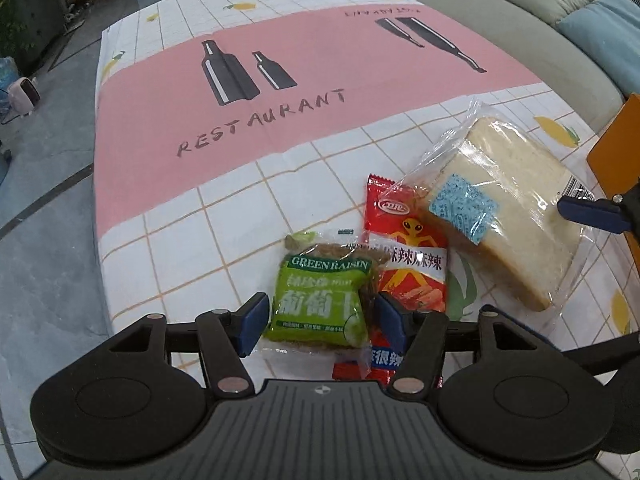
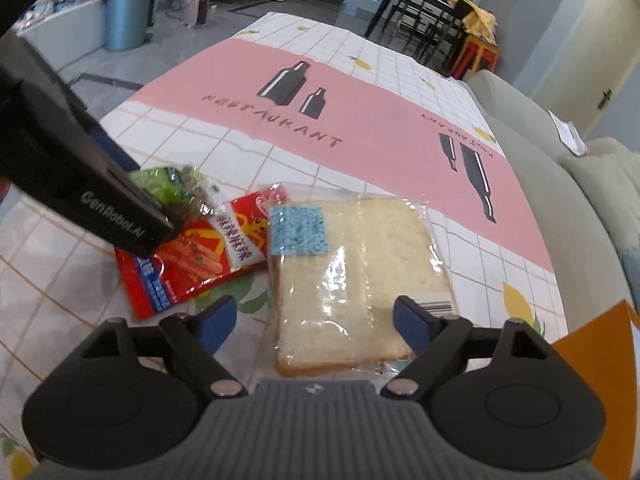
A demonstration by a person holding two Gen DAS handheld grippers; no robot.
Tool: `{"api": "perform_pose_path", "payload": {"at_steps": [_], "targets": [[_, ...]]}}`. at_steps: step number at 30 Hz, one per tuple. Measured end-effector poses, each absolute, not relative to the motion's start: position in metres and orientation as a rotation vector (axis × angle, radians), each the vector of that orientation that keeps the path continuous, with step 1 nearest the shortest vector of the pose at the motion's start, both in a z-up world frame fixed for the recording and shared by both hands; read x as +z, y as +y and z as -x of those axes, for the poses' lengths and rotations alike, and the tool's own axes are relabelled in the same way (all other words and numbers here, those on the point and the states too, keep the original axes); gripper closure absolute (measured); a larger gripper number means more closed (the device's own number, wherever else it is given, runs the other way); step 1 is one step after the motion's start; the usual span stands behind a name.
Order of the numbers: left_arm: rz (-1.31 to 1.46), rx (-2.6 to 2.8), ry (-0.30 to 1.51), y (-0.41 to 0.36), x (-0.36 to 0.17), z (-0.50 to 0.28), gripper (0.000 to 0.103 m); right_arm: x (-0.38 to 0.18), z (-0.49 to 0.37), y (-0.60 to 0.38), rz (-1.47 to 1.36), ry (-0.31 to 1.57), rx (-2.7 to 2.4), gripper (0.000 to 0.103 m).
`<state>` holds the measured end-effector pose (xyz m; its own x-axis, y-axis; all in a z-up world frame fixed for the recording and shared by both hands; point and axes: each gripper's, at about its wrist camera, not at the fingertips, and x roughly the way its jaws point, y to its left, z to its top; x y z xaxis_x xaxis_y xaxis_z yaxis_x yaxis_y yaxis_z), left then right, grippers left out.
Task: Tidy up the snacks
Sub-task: 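Grasp the green raisin pack with the left tool while the right tool grasps the bread loaf, then lift the raisin pack and bread loaf and carry both over the box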
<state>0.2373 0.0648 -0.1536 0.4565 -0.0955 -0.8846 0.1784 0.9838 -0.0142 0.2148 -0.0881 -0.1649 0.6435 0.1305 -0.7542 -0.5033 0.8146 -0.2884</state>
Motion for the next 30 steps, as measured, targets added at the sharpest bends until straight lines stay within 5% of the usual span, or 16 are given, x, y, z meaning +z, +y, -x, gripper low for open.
{"api": "perform_pose_path", "payload": {"at_steps": [8, 15, 19, 30], "targets": [[0.0, -0.189, 1.094, 0.072, -0.16, -0.242, 0.022, -0.181, -0.209, -0.081, 0.649, 0.743, 0.354, 0.02], [0.004, -0.17, 1.094, 0.069, -0.154, -0.239, 0.048, -0.179, -0.201, -0.077, 0.769, 0.718, 0.336, 0.05], [-0.029, -0.148, 1.088, 0.064, -0.149, -0.235, 0.051, -0.166, -0.197, -0.081, 0.739, 0.721, 0.337, 0.07], [0.034, -0.144, 1.04, 0.049, -0.108, -0.202, 0.052, -0.117, -0.187, -0.12, 0.392, 0.812, 0.295, 0.084]]}}
